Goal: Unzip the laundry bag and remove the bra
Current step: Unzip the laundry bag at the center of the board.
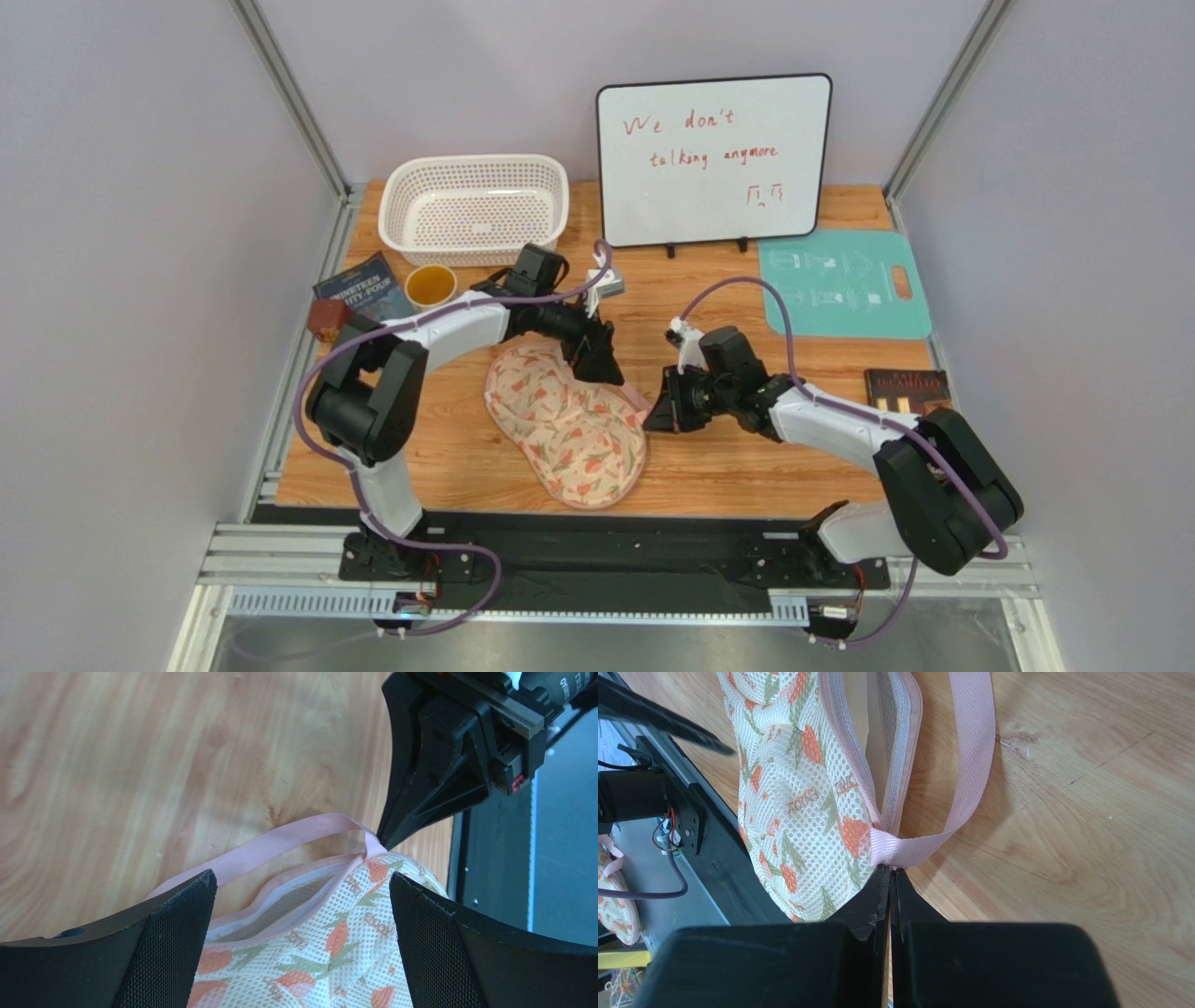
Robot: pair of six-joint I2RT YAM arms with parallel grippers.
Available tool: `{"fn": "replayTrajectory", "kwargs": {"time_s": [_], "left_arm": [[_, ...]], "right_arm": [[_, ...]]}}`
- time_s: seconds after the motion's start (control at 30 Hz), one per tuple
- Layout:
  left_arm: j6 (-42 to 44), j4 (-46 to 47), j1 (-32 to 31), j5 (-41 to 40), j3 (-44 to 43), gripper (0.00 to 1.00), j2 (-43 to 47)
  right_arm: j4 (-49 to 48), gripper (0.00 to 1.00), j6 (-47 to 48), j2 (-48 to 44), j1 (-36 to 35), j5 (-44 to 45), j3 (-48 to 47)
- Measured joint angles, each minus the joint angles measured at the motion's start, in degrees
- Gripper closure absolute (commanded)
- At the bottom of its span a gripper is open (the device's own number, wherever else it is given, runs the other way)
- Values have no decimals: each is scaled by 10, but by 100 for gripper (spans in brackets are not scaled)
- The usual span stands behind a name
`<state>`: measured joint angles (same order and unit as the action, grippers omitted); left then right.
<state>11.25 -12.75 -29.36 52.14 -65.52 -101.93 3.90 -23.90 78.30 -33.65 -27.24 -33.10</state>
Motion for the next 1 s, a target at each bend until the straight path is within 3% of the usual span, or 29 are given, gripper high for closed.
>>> {"fn": "replayTrajectory", "kwargs": {"time_s": [0.23,0.43,0.6,0.7,0.87,0.93,1.0], "left_arm": [[49,-105,-16,24,-33,2,-50],[57,-132,-29,17,-30,1,-50],[58,-136,-48,13,-33,9,-58],[61,-153,-55,5,-37,19,-75],[61,-168,-57,-6,-36,46,-81],[61,-170,-57,-9,-36,66,-82],[59,-172,-56,-13,-36,68,-82]], "right_arm": [[-1,100,1,1,1,-7,0],[-1,100,1,-3,4,-14,0],[-2,100,2,-9,5,-17,0],[-3,100,2,-9,5,-18,0],[-3,100,2,-9,5,-19,0],[-3,100,2,-9,5,-20,0],[-3,100,2,-9,5,-20,0]]}}
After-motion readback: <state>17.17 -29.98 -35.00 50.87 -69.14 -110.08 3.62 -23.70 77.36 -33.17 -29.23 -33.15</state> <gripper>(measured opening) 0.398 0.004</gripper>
